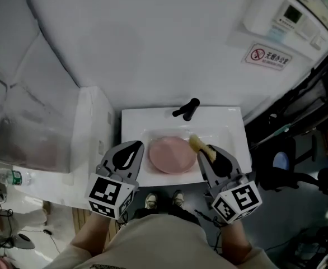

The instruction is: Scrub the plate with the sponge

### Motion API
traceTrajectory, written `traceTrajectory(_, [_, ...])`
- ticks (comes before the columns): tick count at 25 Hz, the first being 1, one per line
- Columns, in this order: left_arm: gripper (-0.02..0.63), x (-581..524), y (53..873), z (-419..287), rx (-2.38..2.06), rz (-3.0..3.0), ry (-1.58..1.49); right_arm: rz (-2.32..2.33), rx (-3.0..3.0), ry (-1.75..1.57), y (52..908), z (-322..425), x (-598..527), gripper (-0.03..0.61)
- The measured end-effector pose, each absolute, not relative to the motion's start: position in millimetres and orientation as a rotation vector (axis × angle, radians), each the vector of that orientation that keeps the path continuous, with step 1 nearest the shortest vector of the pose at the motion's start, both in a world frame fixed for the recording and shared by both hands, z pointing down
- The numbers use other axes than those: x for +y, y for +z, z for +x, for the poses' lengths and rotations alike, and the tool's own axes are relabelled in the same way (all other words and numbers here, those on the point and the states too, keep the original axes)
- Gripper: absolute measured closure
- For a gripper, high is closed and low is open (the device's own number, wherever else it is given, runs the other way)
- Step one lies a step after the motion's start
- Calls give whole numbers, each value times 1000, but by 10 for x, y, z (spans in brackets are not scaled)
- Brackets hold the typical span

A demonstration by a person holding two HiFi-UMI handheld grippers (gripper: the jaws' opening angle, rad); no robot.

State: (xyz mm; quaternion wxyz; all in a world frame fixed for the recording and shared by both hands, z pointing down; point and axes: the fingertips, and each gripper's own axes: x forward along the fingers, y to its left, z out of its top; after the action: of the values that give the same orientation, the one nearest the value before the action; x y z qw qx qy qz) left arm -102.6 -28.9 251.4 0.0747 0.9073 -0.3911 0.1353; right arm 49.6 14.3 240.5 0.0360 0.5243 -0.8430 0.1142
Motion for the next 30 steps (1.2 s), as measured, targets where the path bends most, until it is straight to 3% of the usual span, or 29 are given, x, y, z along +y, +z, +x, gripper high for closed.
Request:
traceTrajectory(10, [598,-493,2825,-869,-1302,2585,539,1444,-2647,418,2648,712,-213,483])
traceTrajectory(20, [490,-717,3550,-783,-1218,2404,699,1327,-2641,547,3224,678,-627,483])
traceTrajectory(30, [448,-849,4545,-783,-1093,2170,696,1172,-2536,707,4239,386,-839,483])
